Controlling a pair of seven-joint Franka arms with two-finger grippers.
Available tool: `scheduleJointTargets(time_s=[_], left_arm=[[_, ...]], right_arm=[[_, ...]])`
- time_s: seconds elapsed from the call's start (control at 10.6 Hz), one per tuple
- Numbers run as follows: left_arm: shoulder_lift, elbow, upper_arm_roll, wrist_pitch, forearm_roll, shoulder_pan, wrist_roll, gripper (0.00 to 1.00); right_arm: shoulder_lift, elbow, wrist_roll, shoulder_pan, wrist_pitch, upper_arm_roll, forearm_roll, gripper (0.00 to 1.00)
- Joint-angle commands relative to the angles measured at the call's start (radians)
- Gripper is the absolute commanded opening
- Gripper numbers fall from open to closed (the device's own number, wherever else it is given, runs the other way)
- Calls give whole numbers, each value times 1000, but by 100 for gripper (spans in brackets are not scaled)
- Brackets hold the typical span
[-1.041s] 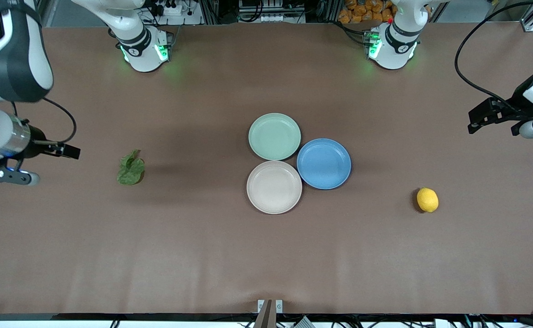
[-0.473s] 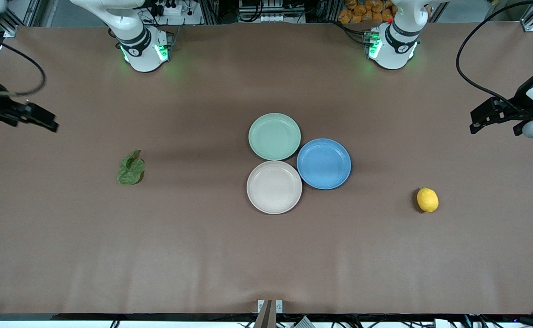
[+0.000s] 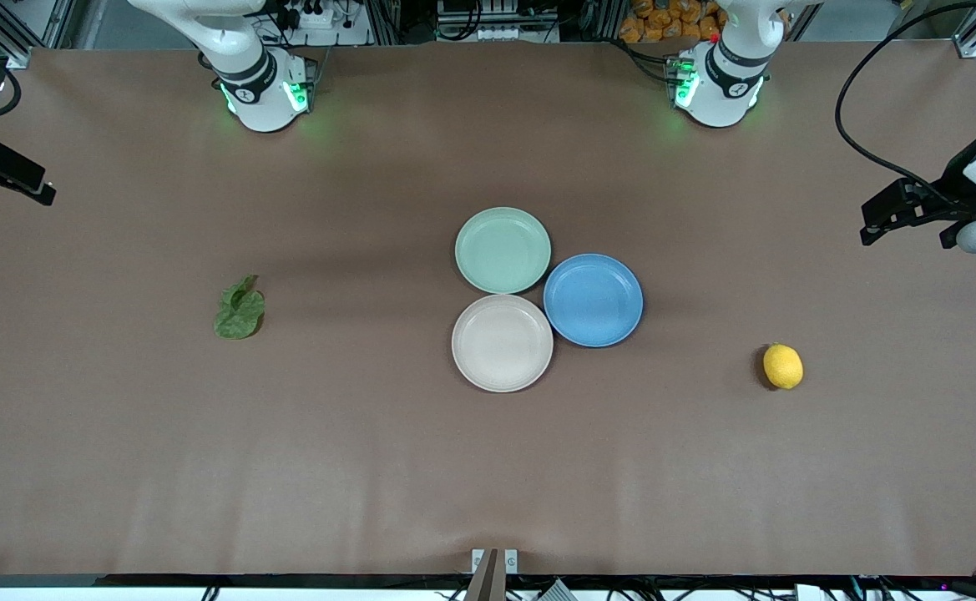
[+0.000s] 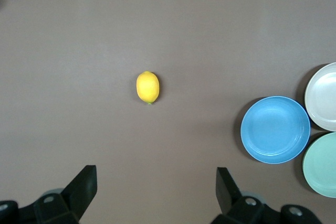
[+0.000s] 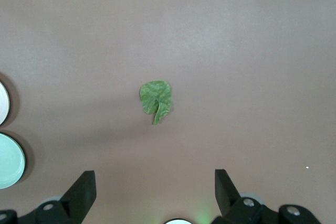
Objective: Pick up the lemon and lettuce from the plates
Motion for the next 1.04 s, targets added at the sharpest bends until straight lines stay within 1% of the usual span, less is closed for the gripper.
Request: scheduleJointTargets(time_s=[0.0,0.57,0.95], left_arm=[[-4,4,-1,-2,27,0,-7,100],[-15,7,3,-7,25,2,-4,100],[-21,9,-3,-36,24,0,-6,100]], right_arm=[[-15,5,-8,15,-16,-14,7,100],[-20,5,-9,13,-15,-14,-8,100],[-20,4,-8,13,-12,-14,-8,100]])
